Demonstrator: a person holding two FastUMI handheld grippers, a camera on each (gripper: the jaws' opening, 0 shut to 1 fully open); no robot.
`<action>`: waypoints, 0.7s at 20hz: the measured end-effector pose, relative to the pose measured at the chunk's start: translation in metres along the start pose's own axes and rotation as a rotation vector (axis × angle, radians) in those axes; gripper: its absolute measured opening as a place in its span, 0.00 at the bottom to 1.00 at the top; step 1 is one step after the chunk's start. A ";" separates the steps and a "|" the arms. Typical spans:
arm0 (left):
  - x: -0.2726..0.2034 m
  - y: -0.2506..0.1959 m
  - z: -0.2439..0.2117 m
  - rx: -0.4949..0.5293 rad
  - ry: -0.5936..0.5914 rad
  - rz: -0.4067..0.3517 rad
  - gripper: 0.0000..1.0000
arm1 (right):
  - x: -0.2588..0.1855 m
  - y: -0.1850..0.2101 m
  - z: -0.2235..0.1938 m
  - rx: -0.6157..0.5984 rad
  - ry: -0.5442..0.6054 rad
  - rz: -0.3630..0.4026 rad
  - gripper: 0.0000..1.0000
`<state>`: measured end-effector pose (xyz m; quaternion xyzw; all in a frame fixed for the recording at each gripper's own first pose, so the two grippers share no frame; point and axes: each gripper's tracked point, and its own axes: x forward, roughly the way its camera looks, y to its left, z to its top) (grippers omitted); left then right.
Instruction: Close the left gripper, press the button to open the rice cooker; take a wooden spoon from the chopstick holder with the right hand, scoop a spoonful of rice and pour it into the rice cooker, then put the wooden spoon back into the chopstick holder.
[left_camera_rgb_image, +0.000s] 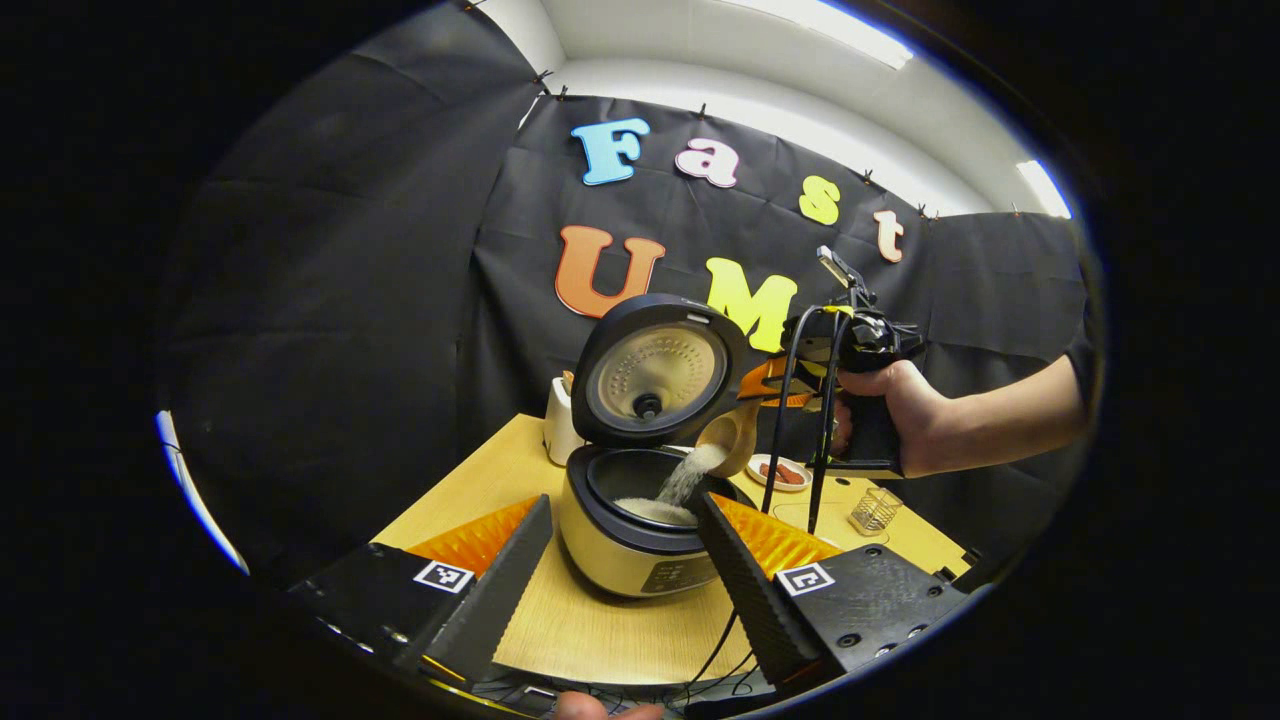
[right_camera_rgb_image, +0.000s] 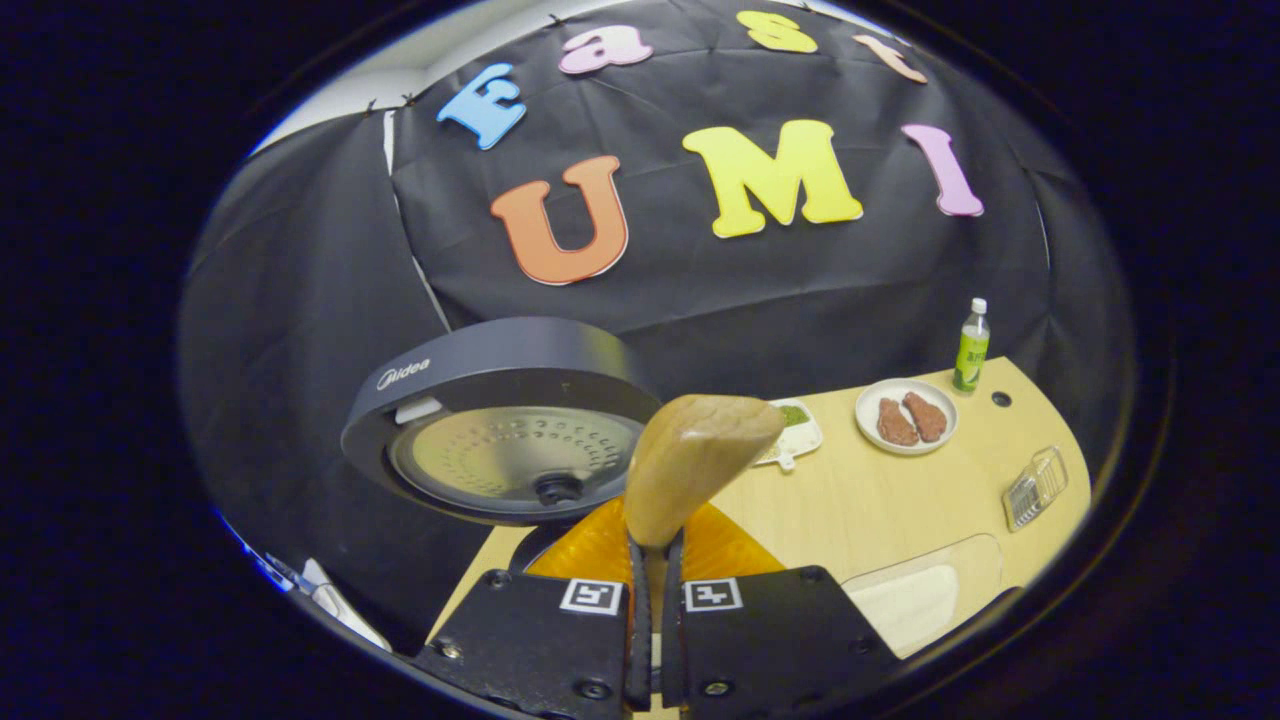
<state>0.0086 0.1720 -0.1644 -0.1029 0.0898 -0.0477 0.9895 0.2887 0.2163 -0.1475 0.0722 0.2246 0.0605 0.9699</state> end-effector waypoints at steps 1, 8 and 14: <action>0.000 0.001 0.000 0.001 0.003 0.001 0.94 | 0.001 0.004 0.000 -0.027 -0.004 -0.003 0.09; -0.007 0.006 0.004 -0.011 0.011 0.013 0.95 | 0.002 0.036 0.008 -0.306 -0.082 0.006 0.10; -0.006 0.004 0.003 -0.015 0.018 0.026 0.94 | 0.004 0.056 0.002 -0.578 -0.147 0.022 0.10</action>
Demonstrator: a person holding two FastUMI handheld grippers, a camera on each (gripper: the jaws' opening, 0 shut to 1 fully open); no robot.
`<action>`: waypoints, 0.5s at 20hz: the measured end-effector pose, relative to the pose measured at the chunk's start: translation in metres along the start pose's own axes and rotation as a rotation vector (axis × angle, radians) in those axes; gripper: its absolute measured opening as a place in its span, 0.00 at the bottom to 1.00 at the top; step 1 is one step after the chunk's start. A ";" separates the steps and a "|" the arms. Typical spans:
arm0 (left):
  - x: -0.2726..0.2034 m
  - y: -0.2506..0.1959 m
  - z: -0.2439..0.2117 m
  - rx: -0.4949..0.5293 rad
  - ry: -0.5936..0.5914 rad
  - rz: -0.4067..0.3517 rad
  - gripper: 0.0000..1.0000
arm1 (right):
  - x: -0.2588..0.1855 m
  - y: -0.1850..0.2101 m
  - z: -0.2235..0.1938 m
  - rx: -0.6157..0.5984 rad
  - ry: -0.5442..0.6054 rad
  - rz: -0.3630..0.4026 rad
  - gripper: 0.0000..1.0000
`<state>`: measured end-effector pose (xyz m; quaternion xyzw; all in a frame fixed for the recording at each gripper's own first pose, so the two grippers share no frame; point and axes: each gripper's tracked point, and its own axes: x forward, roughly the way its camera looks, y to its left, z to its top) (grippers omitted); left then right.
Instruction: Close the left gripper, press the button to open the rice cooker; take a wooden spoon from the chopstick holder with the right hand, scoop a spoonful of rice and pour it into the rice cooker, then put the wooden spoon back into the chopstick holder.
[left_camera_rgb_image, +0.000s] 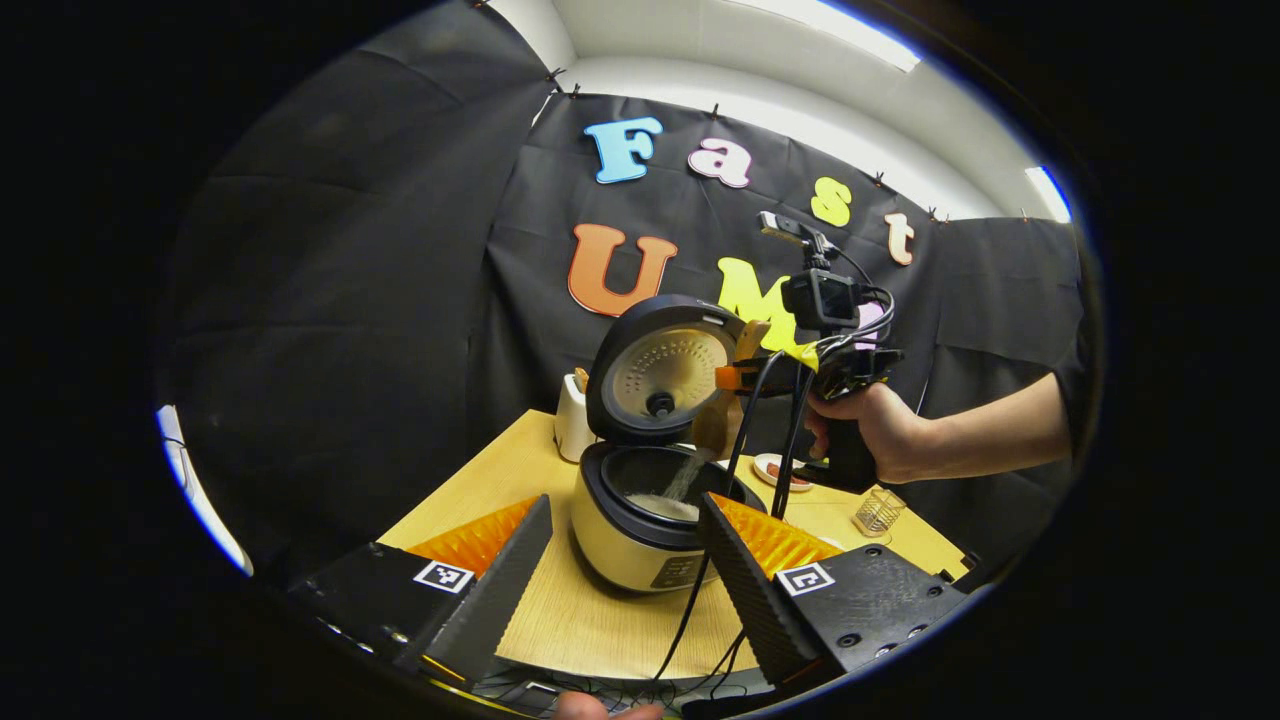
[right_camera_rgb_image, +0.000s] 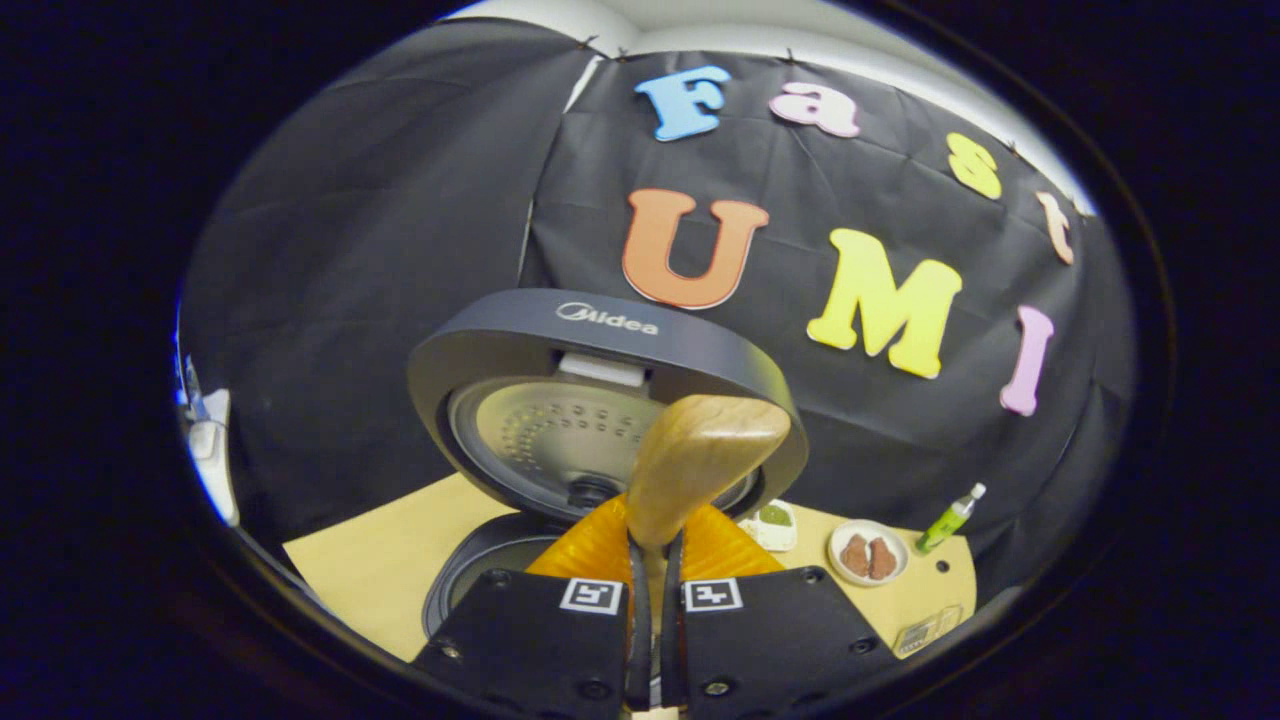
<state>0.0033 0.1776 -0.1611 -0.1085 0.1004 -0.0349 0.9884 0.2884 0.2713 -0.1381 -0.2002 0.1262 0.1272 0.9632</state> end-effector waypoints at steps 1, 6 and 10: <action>0.000 0.001 -0.002 0.002 0.004 0.001 0.94 | 0.001 0.004 0.002 -0.045 -0.015 0.007 0.10; 0.002 -0.008 -0.001 0.001 0.008 0.003 0.95 | -0.011 0.016 0.016 -0.279 -0.108 0.013 0.09; 0.003 -0.006 0.000 0.014 0.014 0.009 0.94 | -0.017 0.017 0.018 -0.300 -0.146 0.039 0.09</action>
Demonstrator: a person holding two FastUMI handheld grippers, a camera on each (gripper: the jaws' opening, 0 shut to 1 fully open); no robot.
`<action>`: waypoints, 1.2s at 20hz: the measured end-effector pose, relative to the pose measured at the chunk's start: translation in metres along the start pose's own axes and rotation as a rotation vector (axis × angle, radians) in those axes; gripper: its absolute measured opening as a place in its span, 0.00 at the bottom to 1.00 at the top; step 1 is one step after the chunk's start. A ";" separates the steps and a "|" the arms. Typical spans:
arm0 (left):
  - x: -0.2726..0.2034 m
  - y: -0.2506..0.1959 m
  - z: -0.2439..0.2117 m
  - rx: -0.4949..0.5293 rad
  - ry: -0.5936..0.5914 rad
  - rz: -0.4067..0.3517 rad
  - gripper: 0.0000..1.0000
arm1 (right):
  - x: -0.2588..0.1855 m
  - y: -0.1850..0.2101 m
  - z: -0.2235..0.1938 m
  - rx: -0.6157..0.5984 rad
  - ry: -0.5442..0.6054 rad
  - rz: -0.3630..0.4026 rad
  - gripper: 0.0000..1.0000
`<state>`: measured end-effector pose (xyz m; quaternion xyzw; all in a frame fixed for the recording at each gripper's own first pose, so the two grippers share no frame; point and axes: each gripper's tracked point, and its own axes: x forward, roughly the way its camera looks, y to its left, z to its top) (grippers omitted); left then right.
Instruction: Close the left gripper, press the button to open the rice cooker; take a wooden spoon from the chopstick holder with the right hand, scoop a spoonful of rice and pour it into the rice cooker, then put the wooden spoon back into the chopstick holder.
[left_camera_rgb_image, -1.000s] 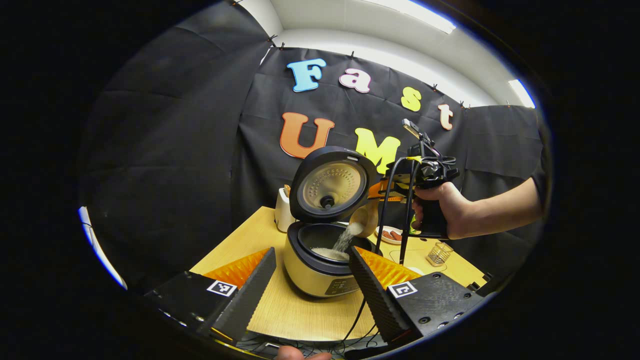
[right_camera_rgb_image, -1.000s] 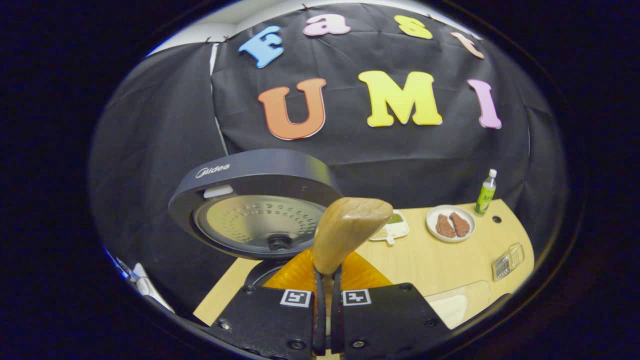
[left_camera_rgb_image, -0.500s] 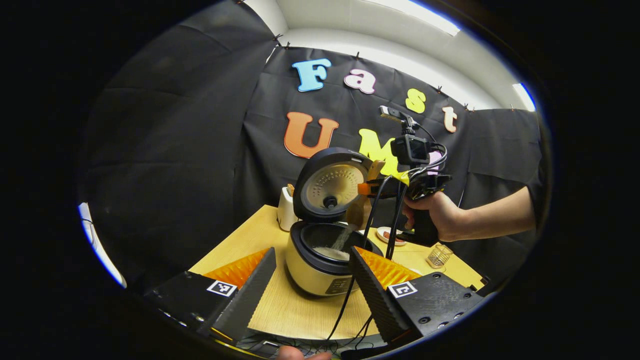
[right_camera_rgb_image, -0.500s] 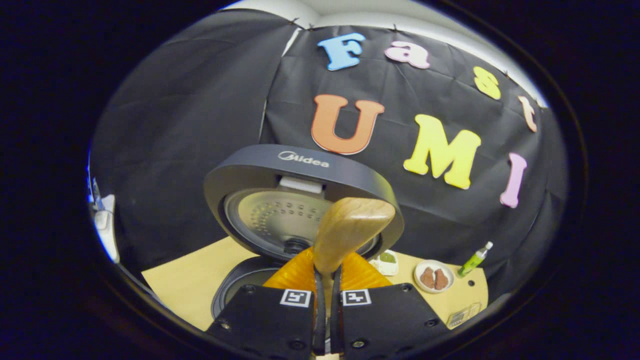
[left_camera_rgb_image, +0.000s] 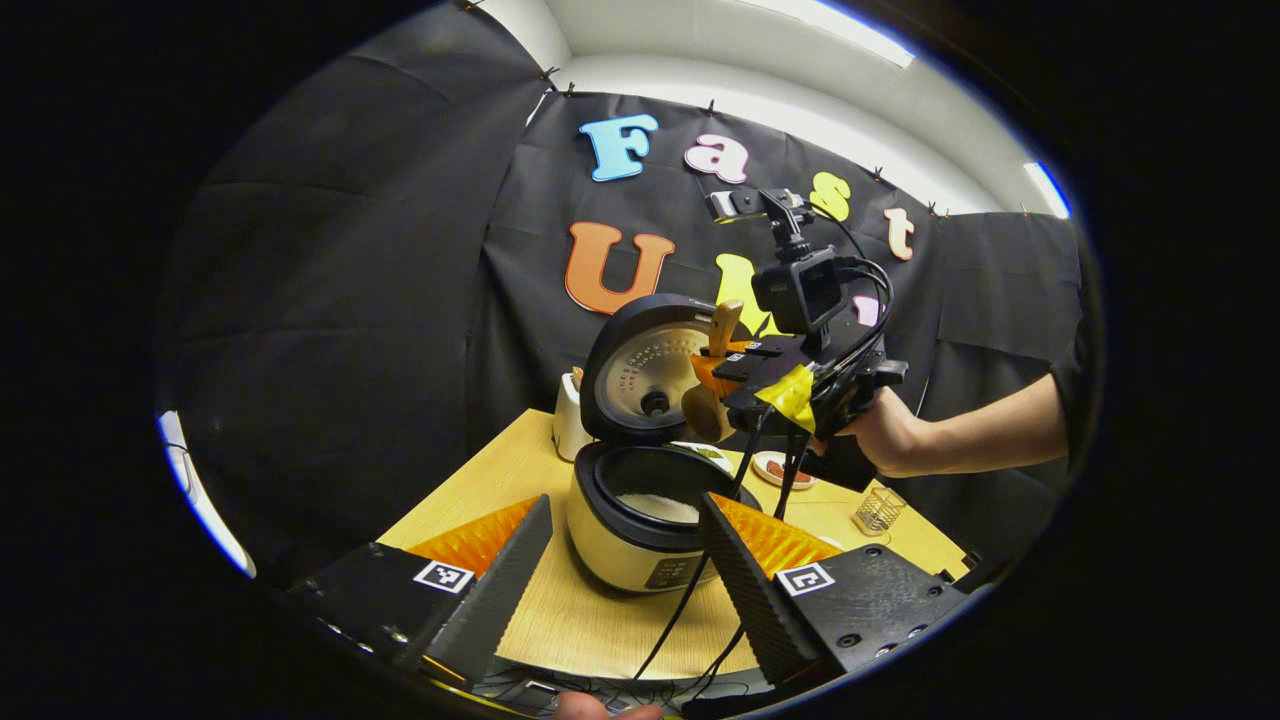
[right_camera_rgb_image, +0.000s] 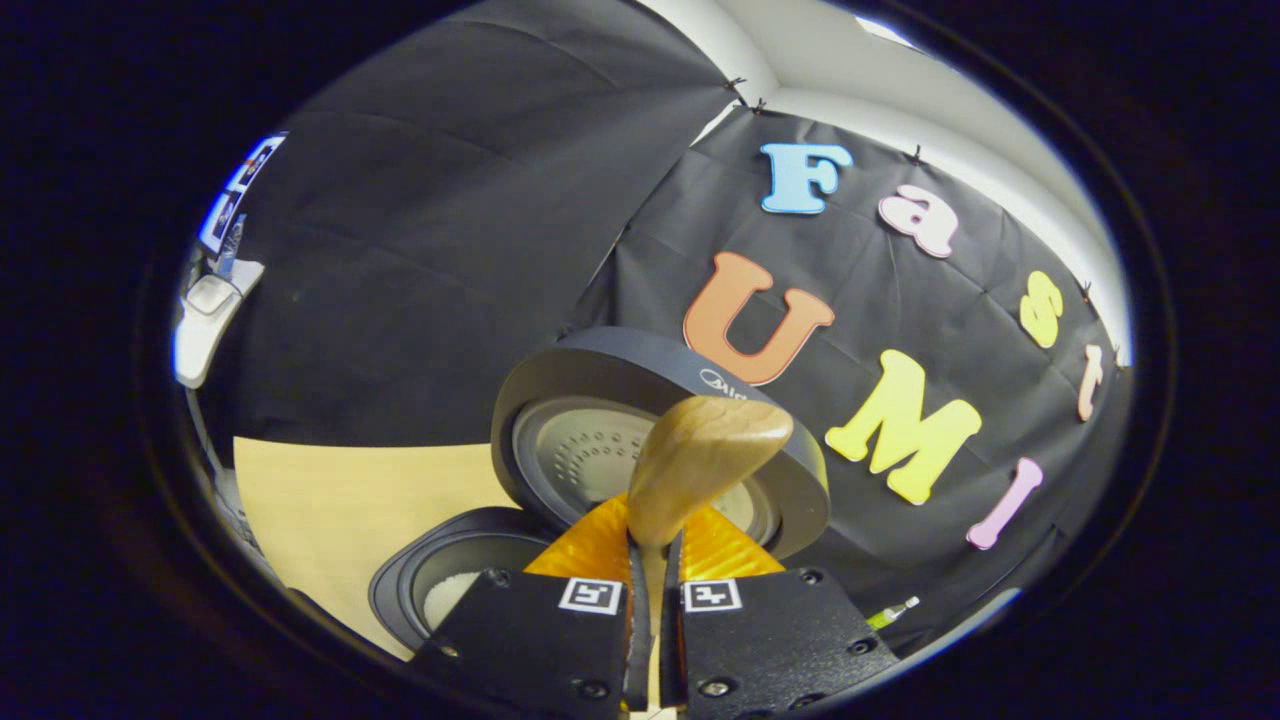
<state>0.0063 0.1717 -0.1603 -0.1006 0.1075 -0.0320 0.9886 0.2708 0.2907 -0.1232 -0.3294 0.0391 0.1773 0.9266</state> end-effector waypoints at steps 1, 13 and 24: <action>-0.001 0.001 0.000 0.001 0.002 0.001 0.94 | 0.000 -0.001 -0.001 0.026 0.000 0.003 0.09; -0.010 -0.024 0.035 0.000 -0.016 0.036 0.95 | -0.059 -0.055 0.018 0.443 -0.024 0.058 0.10; -0.001 -0.078 0.073 0.049 -0.032 0.091 0.94 | -0.163 -0.203 -0.013 0.792 -0.086 -0.050 0.09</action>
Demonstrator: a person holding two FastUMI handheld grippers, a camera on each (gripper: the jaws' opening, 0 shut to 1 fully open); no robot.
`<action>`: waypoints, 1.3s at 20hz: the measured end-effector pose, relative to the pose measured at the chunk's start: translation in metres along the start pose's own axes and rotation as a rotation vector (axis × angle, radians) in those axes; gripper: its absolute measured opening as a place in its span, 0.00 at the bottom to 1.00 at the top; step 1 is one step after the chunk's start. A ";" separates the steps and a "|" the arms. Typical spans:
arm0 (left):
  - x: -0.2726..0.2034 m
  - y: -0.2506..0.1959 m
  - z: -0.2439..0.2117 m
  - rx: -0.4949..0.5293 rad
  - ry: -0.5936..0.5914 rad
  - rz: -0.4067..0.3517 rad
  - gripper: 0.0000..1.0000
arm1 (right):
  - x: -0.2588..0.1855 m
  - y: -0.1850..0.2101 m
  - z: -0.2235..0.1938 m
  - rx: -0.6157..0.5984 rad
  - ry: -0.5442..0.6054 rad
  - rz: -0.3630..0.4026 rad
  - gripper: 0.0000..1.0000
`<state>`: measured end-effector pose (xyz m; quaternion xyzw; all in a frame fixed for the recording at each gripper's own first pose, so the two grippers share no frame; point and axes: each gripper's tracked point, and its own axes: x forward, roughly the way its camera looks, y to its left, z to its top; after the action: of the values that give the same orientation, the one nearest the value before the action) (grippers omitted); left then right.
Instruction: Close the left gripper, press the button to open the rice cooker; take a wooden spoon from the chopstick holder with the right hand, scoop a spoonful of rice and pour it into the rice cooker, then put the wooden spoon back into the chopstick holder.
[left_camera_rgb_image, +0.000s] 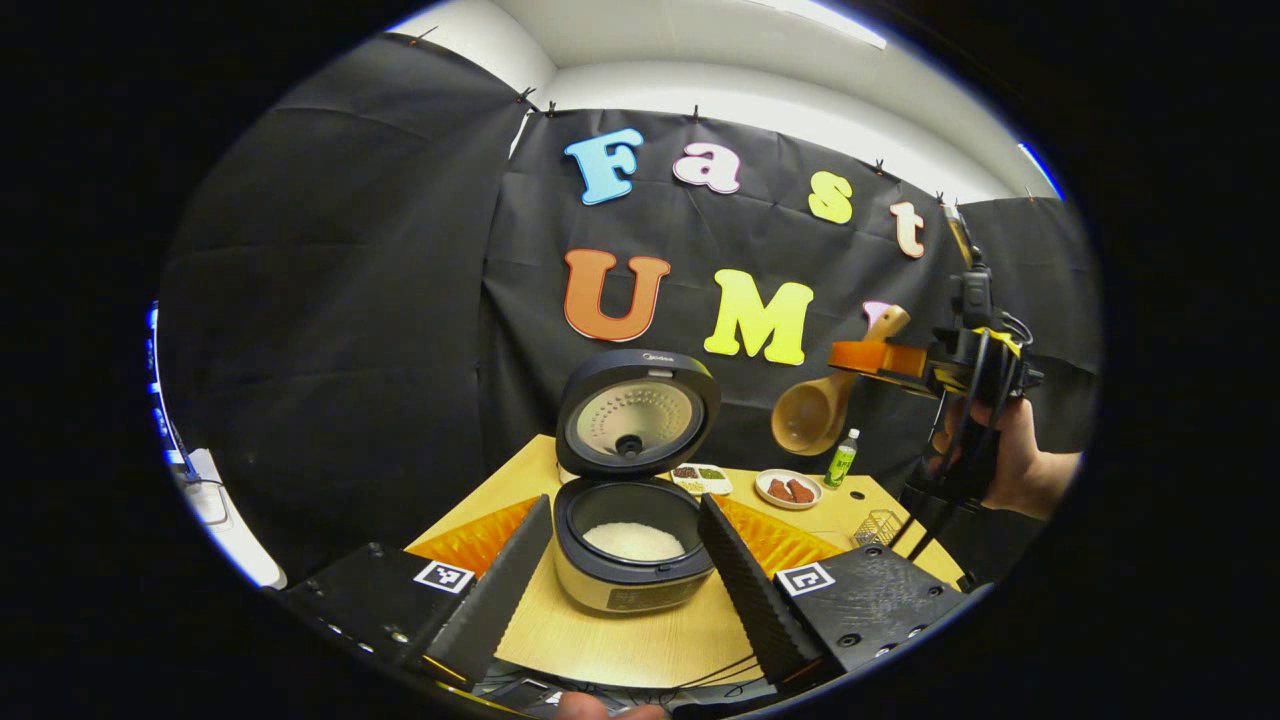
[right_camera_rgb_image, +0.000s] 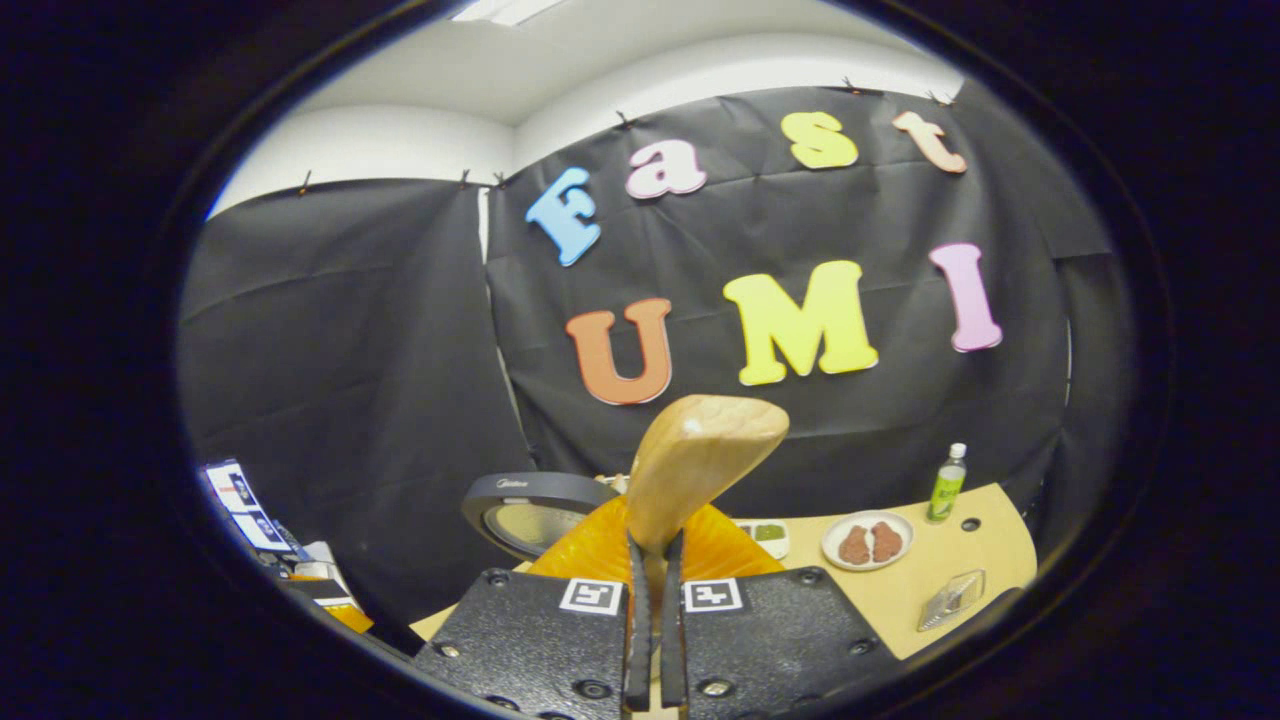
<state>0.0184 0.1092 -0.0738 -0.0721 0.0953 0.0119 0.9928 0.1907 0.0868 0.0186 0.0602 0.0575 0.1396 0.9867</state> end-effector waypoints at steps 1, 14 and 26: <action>0.004 -0.004 0.005 0.002 -0.008 -0.002 0.94 | -0.010 -0.021 0.005 0.018 -0.012 -0.031 0.10; 0.081 -0.058 0.023 0.053 0.012 0.018 0.95 | -0.061 -0.322 -0.021 0.106 0.044 -0.477 0.10; 0.132 -0.057 0.064 0.095 -0.049 0.132 0.95 | 0.006 -0.425 -0.190 0.189 0.256 -0.513 0.10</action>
<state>0.1624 0.0630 -0.0292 -0.0182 0.0761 0.0744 0.9942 0.2860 -0.2972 -0.2264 0.1173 0.2077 -0.1136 0.9645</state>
